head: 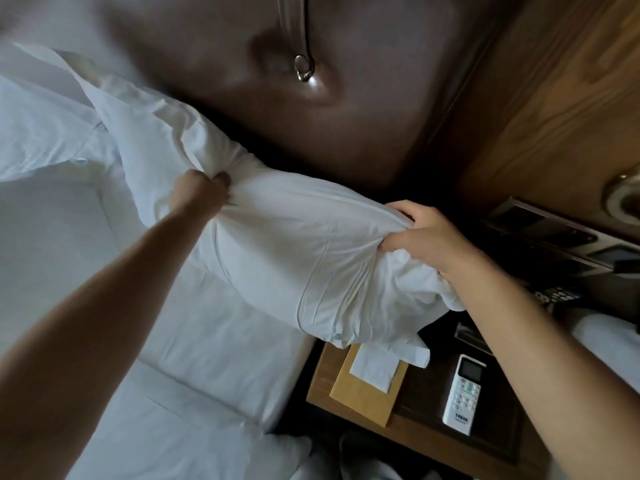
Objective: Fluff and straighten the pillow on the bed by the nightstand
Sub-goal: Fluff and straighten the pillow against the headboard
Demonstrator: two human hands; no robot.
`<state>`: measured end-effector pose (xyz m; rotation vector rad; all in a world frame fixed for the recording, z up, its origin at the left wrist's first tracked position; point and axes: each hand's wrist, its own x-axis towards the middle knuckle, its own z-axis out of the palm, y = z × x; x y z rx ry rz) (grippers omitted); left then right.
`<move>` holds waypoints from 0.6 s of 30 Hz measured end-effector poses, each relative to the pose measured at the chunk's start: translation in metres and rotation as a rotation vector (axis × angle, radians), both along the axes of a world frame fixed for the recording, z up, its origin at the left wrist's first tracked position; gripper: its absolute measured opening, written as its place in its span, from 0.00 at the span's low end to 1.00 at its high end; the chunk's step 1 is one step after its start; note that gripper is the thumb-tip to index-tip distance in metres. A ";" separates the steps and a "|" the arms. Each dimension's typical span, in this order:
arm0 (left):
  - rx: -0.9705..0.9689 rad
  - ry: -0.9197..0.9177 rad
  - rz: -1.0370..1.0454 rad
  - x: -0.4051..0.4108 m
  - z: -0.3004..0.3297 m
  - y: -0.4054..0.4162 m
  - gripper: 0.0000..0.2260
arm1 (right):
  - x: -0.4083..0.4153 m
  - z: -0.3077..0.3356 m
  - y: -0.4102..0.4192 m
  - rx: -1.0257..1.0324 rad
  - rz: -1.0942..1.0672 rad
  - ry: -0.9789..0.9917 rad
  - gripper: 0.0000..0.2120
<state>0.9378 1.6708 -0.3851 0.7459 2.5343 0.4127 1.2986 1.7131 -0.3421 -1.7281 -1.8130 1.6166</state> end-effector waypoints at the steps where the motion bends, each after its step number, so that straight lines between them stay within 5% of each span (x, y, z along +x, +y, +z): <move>1: 0.011 -0.013 0.009 -0.003 0.003 0.002 0.23 | -0.001 -0.001 0.001 0.011 0.001 0.008 0.26; 10: 0.085 -0.019 0.004 -0.050 0.041 0.024 0.12 | -0.010 0.009 0.015 0.119 0.159 0.059 0.24; 18: -0.016 0.039 -0.090 -0.027 0.013 0.017 0.24 | 0.001 -0.003 0.027 0.155 0.160 -0.033 0.23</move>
